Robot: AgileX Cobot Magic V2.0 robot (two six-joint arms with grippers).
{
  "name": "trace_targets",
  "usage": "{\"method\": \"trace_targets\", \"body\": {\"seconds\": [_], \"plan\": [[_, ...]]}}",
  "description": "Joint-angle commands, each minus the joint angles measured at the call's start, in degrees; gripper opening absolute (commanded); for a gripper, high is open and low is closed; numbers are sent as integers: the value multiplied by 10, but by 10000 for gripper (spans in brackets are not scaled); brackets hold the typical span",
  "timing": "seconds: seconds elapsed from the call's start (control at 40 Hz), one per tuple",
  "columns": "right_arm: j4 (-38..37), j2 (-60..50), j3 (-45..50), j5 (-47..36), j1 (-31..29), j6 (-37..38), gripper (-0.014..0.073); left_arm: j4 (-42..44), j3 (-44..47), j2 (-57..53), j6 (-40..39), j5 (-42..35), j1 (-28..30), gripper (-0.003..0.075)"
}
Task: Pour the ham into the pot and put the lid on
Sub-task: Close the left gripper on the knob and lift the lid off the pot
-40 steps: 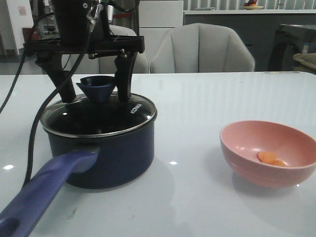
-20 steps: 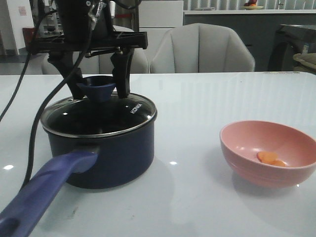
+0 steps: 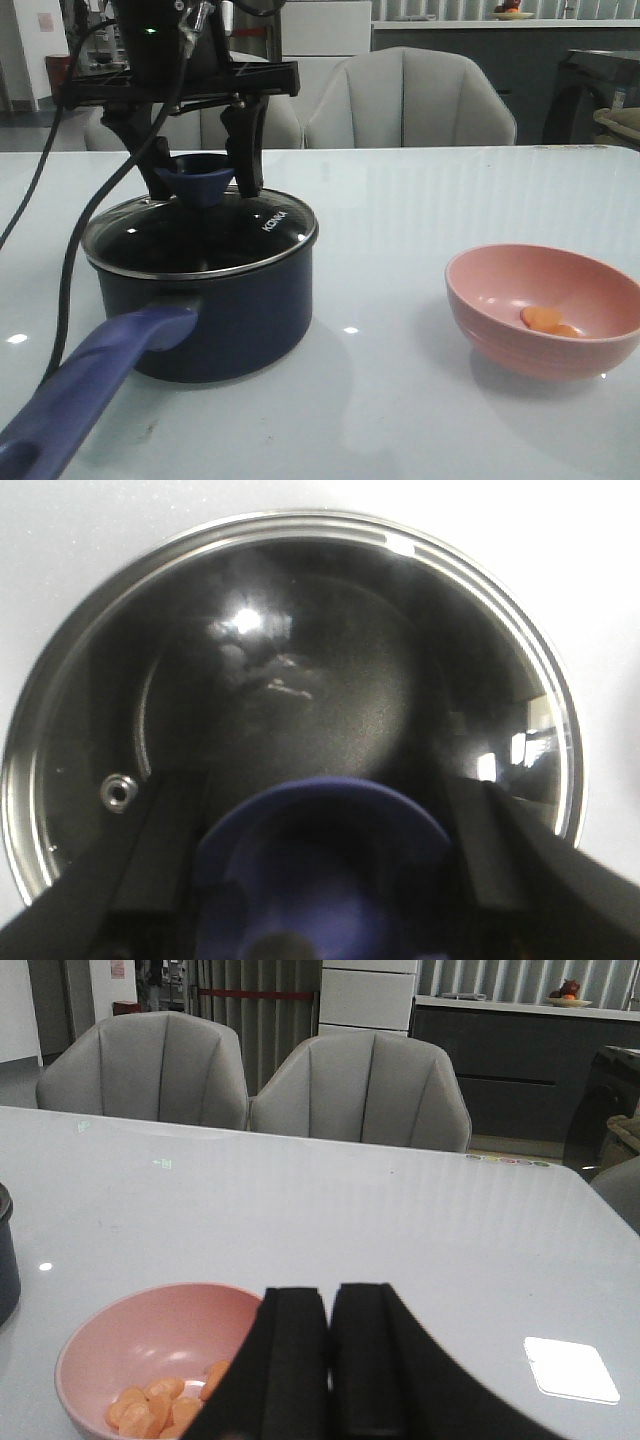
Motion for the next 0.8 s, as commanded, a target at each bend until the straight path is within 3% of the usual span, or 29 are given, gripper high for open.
{"method": "trace_targets", "body": {"seconds": [0.0,0.4,0.6,0.774], "plan": [[-8,-12,6,-47,1,-2,149,-5,-23,-25,3,-4,0,124],[-8,-12,6,-47,1,-2,149,2,-81,-25,20,26,0,113],[-8,-12,6,-47,1,-2,149,45,-82,-28,31,57,3,113],[-8,-12,6,-47,1,-2,149,34,-82,-58,83,57,20,113]]}}
